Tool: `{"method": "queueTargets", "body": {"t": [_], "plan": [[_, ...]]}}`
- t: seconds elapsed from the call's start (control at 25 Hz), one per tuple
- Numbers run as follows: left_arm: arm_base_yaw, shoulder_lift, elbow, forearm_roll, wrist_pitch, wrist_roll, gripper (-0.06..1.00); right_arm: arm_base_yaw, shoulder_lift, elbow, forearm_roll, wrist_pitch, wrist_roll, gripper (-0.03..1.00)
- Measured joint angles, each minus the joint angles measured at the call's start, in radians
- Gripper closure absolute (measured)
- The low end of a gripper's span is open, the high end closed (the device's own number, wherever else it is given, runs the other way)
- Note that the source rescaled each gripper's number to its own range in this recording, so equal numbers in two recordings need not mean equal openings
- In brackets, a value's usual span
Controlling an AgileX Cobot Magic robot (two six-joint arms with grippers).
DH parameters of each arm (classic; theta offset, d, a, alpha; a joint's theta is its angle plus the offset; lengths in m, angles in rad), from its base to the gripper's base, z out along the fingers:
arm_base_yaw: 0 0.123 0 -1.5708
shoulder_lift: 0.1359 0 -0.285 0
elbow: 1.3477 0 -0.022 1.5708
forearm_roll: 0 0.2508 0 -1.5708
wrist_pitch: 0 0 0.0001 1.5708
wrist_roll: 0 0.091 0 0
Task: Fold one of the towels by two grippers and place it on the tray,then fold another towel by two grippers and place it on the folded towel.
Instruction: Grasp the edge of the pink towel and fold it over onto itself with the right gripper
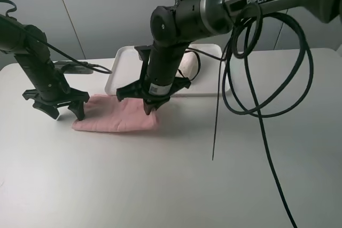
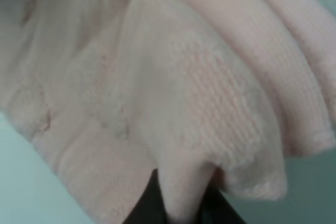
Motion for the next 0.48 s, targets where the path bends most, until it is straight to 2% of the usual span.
{"method": "queueTargets", "body": {"t": [0.28, 0.48], "plan": [[0.000, 0.000, 0.000, 0.007, 0.000, 0.000, 0.05, 0.000, -0.035, 0.000, 0.190, -0.025, -0.097, 0.93], [0.000, 0.000, -0.002, 0.010, 0.004, 0.000, 0.05, 0.000, 0.015, 0.000, 0.305, -0.059, -0.118, 0.93]]}}
